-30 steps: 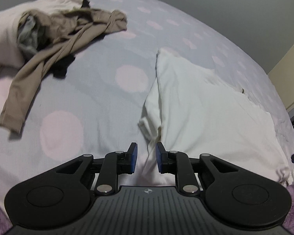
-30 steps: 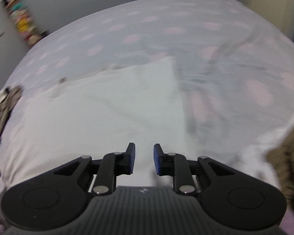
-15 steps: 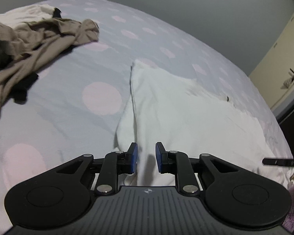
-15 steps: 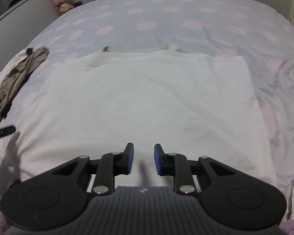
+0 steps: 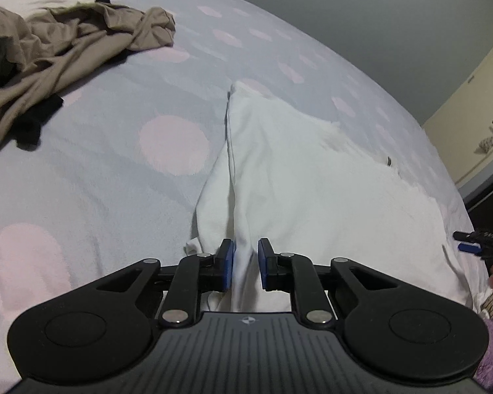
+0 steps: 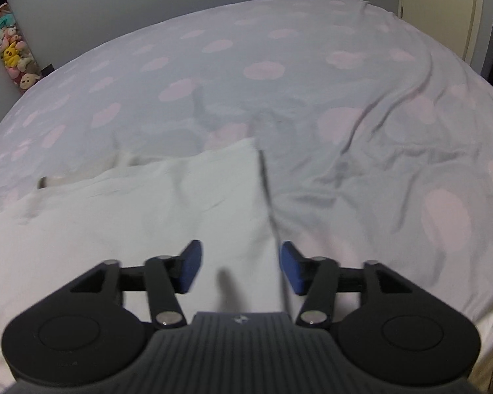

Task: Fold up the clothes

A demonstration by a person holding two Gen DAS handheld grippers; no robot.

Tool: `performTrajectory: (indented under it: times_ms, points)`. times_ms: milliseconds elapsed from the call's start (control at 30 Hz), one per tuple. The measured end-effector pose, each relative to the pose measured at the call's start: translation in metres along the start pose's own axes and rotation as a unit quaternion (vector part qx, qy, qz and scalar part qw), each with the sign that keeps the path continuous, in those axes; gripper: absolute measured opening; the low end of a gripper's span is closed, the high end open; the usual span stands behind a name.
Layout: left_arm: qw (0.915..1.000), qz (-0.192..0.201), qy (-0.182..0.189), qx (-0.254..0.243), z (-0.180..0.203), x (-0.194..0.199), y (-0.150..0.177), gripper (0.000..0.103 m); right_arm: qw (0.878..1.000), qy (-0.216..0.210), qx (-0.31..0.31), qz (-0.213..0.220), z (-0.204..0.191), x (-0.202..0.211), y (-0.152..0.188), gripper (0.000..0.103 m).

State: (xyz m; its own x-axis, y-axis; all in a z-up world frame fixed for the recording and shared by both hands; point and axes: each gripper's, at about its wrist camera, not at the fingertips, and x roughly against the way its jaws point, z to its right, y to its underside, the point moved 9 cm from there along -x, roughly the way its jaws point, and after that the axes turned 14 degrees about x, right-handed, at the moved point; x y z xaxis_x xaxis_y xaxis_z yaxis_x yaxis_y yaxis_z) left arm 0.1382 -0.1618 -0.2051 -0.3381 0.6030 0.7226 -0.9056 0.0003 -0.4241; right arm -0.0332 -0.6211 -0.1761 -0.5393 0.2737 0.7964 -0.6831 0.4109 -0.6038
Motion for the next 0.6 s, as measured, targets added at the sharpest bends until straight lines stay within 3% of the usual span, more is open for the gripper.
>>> performTrajectory:
  times_ms: [233,467,533,600]
  points:
    - [0.9997,0.011,-0.017,0.014,0.001,0.009,-0.007,0.014,0.998,-0.058,-0.032,-0.003,0.010,-0.043,-0.002,0.060]
    - [0.9989,0.009,-0.046,0.003,0.007,0.001,-0.011,0.014,0.997,-0.081,0.003,0.010,-0.012,-0.072,-0.023,0.058]
    - [0.9986,0.008,-0.052,0.000,0.010,-0.001,-0.012,0.014,0.997,-0.074,0.014,0.010,-0.014,-0.078,-0.027,0.032]
    - [0.9984,0.010,-0.055,-0.002,0.012,-0.003,-0.013,0.014,0.997,-0.071,0.020,0.008,-0.016,-0.082,-0.030,0.016]
